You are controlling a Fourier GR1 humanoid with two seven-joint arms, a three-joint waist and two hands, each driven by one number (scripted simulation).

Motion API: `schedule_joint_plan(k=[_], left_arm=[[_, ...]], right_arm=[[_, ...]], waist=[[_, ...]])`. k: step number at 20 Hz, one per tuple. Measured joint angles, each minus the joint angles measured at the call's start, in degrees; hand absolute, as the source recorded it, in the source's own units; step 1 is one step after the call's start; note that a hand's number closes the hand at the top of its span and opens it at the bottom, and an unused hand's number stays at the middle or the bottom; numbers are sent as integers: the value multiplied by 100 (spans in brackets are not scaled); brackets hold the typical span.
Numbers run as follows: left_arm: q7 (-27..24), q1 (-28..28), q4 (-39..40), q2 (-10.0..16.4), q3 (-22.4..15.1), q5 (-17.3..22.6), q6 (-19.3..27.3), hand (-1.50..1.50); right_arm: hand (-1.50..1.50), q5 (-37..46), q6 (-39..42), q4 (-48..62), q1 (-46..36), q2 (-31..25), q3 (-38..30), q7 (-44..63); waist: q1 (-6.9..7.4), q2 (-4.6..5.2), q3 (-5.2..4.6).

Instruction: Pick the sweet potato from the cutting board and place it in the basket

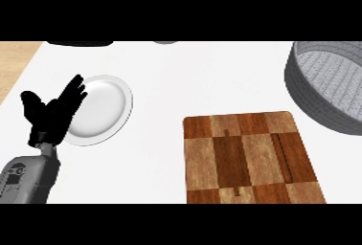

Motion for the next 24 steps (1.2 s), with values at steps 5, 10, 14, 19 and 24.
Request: schedule_joint_plan(k=[5,10,14,19,24], left_arm=[[35,44,-111,-20,-24,-42,12,0],[103,98,-220,-43,21,-59,58,0],[36,123,-140,20,117,-42,-4,0],[17,190,-188,51,138,-51,-41,0],[41,92,-145,33,135,-44,-58,0]], right_arm=[[-150,474,-33,1302,-1034,628,201,171],[-150,1035,272,2445,-1890,1089,274,-365],[-150,1106,719,3209,-2412,1200,73,-697],[-150,673,1089,4026,-2936,1173,-484,-259],[-150,215,1681,4850,-3143,776,-1046,122]], waist=[[0,-4,2],[-81,-19,2],[-118,-22,1],[-112,-15,4],[-102,20,14]])
